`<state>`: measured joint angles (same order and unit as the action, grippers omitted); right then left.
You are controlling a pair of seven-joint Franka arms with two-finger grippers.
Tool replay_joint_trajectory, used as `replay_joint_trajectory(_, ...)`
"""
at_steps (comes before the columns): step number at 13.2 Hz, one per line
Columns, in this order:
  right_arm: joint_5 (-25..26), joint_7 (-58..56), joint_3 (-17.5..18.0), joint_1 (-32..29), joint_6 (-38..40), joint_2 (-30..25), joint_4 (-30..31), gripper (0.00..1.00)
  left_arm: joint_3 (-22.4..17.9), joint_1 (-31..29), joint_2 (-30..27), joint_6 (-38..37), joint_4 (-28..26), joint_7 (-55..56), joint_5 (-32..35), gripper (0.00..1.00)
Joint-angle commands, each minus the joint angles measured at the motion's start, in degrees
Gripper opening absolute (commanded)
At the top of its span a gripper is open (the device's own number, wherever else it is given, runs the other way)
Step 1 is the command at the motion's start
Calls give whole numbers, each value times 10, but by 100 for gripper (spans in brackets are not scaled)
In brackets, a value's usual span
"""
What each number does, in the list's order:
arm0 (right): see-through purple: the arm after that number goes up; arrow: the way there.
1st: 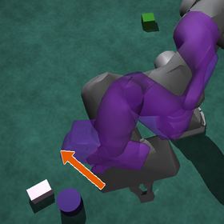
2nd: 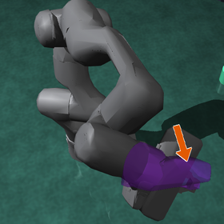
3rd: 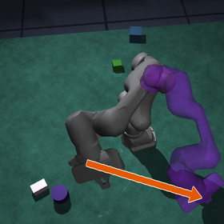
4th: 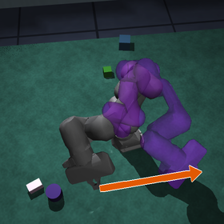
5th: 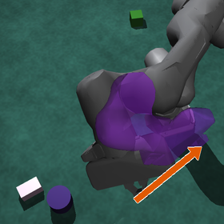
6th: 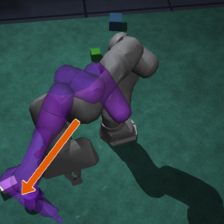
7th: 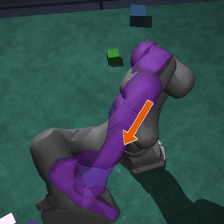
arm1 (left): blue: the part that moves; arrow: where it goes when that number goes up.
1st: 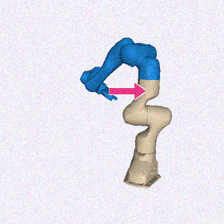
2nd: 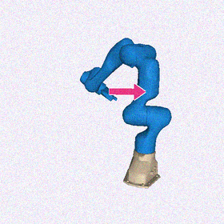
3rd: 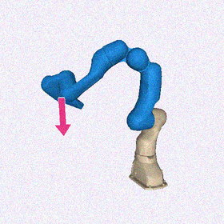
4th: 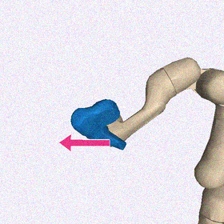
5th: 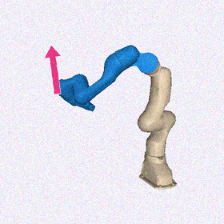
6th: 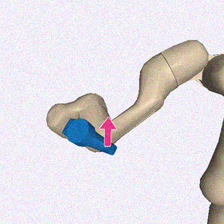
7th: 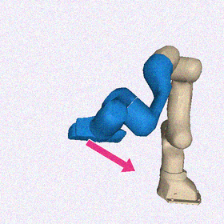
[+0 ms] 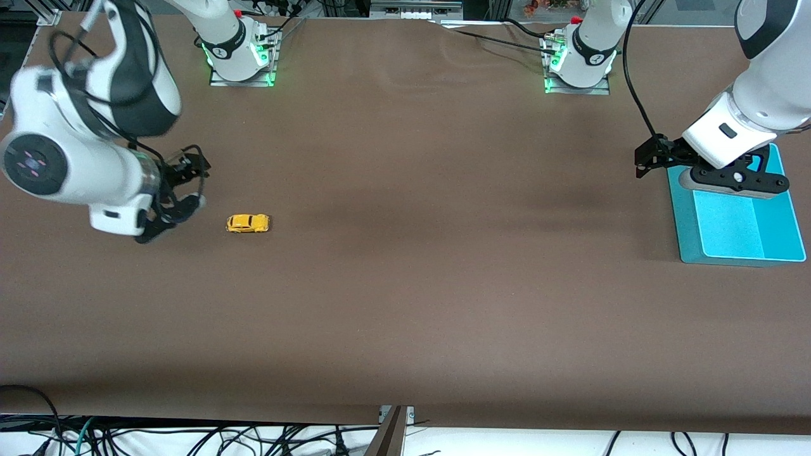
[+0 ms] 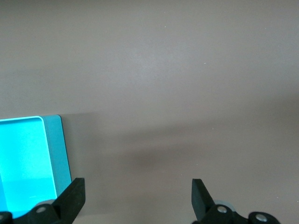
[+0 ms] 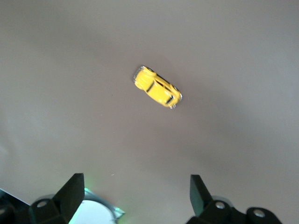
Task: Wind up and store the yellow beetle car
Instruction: 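Lower the right gripper and grasp the yellow car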
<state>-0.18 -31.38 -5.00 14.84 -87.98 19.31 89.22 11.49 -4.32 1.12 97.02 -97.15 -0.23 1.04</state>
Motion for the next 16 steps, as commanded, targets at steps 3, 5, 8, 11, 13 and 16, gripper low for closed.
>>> replay_joint_trajectory(3, 8, -183, -3, 12, -91, 30, 45, 100, 2, -4, 6, -12, 16, 2, -9, 100)
replay_joint_trajectory(5, 7, -260, -4, 11, -168, 27, 99, 100, 2, -4, 6, -12, 16, 2, -9, 100)
replay_joint_trajectory(8, 8, -338, -5, 10, -265, 23, 166, 100, 2, -4, 6, -12, 16, 1, -9, 100)
replay_joint_trajectory(11, 7, -393, -4, 10, -363, 22, 226, 100, 2, -4, 6, -12, 16, 2, -9, 100)
replay_joint_trajectory(13, 7, -425, -4, 10, -416, 22, 260, 100, 2, -4, 6, -13, 16, 2, -9, 100)
replay_joint_trajectory(16, 5, -457, -4, 9, -498, 22, 312, 99, 2, -5, 6, -13, 16, 1, -9, 100)
